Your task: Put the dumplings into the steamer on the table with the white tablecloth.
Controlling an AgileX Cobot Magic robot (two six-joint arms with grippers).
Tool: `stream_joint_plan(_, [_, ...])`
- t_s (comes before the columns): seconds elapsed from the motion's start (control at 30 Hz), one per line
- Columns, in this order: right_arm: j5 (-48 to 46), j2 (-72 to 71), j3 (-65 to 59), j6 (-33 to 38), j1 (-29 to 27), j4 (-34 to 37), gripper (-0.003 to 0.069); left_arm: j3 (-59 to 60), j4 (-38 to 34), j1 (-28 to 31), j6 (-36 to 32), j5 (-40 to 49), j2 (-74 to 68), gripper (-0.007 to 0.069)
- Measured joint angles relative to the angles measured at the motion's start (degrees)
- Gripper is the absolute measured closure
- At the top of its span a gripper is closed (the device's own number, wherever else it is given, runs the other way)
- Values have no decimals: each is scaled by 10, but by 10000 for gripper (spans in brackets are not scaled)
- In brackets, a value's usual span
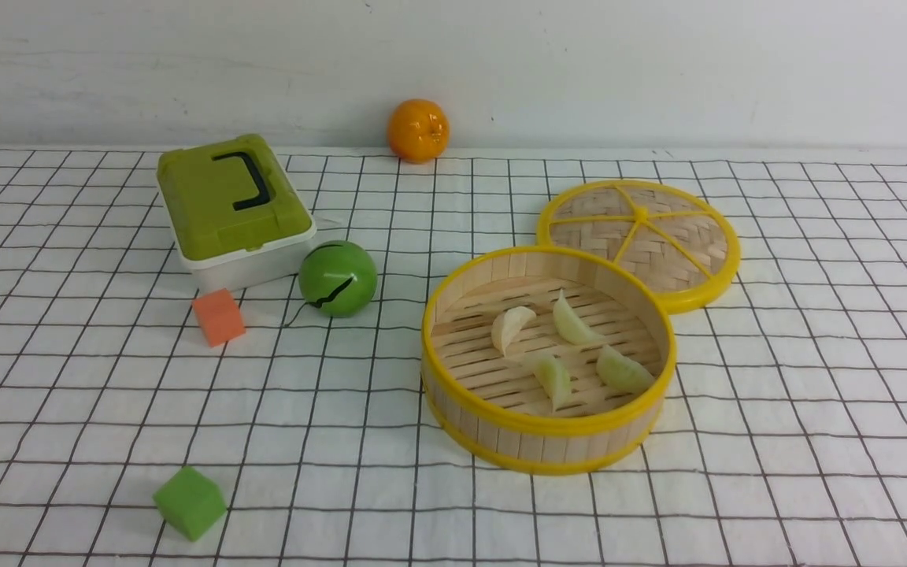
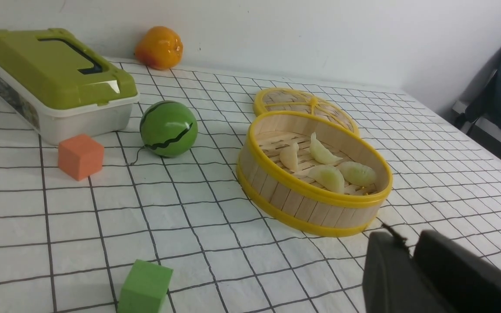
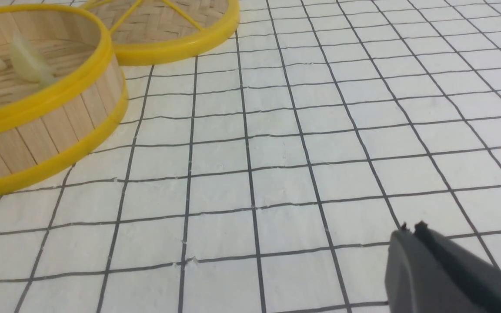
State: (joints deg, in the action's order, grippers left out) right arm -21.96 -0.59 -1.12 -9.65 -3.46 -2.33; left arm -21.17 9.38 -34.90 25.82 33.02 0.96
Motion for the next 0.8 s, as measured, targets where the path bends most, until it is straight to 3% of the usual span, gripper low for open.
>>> stream_joint_plan(0.6, [0,0,0,0,0,0,673,0,0,0,0,0,0,528])
stream_joint_plan(0.8, [0,0,0,0,0,0,669,10,41,0,-5,-4,0,524])
